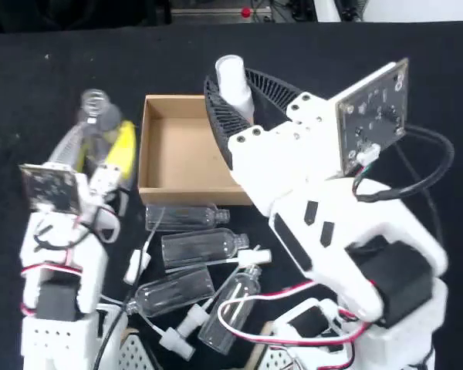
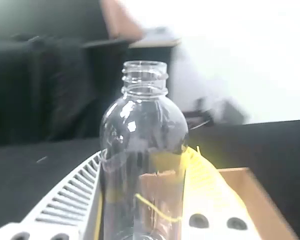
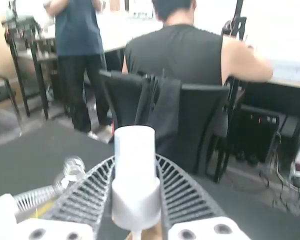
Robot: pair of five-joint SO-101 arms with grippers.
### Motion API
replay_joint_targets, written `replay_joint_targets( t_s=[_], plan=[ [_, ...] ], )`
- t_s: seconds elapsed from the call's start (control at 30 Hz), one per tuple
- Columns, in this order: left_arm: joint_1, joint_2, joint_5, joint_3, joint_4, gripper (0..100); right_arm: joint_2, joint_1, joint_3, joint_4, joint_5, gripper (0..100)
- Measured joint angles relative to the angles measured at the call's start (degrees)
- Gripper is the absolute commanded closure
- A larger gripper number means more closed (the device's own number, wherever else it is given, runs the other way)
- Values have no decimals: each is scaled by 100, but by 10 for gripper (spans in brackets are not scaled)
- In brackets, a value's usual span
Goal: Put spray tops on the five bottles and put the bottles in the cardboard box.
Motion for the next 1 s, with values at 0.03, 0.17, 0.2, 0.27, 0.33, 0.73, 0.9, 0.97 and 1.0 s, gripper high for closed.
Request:
replay_joint_targets(
  t_s=[0.03, 0.17, 0.2, 0.27, 0.33, 0.73, 0.9, 0.97, 1.0],
  plan=[
    [237, -97, 0, 167, -202, 970, -149, 0, 308, -299, -9, 988],
    [949, -492, 0, 923, -958, 970, -818, 0, 1477, -1459, -35, 988],
    [1046, -589, 0, 1090, -1116, 970, -985, 0, 1723, -1723, -35, 988],
    [1152, -747, 0, 1424, -1389, 970, -1292, 0, 2163, -2242, -35, 988],
    [1292, -905, 0, 1697, -1565, 970, -1521, 0, 2541, -2708, -35, 988],
    [2303, -1538, 519, 2558, -1670, 970, -1644, -185, 3534, -4255, -35, 987],
    [2321, -1538, 519, 2558, -1697, 970, -1644, -580, 3745, -4413, -35, 987],
    [2374, -1538, 519, 2567, -1697, 970, -1653, -615, 3824, -4580, -35, 987],
    [2374, -1538, 519, 2585, -1697, 970, -1653, -615, 3886, -4651, -35, 987]
  ],
)
